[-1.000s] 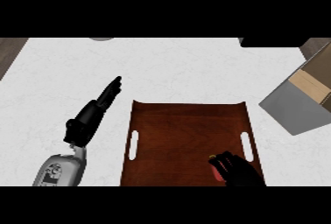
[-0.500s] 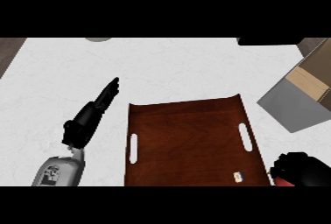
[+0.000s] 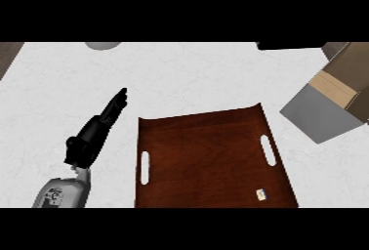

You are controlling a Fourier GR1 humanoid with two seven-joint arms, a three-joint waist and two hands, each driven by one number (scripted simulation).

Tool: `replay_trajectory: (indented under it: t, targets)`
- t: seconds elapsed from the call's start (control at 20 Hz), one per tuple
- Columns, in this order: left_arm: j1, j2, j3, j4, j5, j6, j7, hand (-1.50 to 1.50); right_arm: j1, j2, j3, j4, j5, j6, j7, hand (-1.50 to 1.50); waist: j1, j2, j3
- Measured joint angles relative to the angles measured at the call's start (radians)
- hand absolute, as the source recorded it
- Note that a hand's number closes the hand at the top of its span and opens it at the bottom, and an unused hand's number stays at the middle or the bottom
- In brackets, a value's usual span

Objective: Pick the bell pepper from the tray and place it in the cardboard box

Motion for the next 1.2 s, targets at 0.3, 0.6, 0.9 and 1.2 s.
replay_trajectory:
  t: [0.3, 0.6, 0.9, 1.2]
  targets:
    - [0.006, 0.006, 0.003, -0.006, -0.001, -0.004, -0.002, 0.0, 0.04, -0.111, -0.213, 0.148, -0.312, 0.174, -0.109, 1.5, 0.0, 0.0, -0.002]
    - [-0.02, -0.012, -0.017, -0.005, -0.013, 0.0, 0.016, 0.0, 0.046, -0.213, -0.36, 0.331, -0.476, 0.303, -0.118, 1.5, 0.028, 0.007, -0.003]
    - [-0.052, -0.026, -0.032, -0.007, -0.009, -0.014, 0.033, 0.0, -0.039, -0.262, -0.368, 0.437, -0.531, 0.364, -0.074, 1.5, 0.065, 0.013, -0.002]
    - [-0.073, -0.017, -0.019, 0.027, -0.002, -0.033, 0.013, 0.0, -0.137, -0.284, -0.313, 0.466, -0.558, 0.415, -0.026, 1.5, 0.083, 0.018, -0.003]
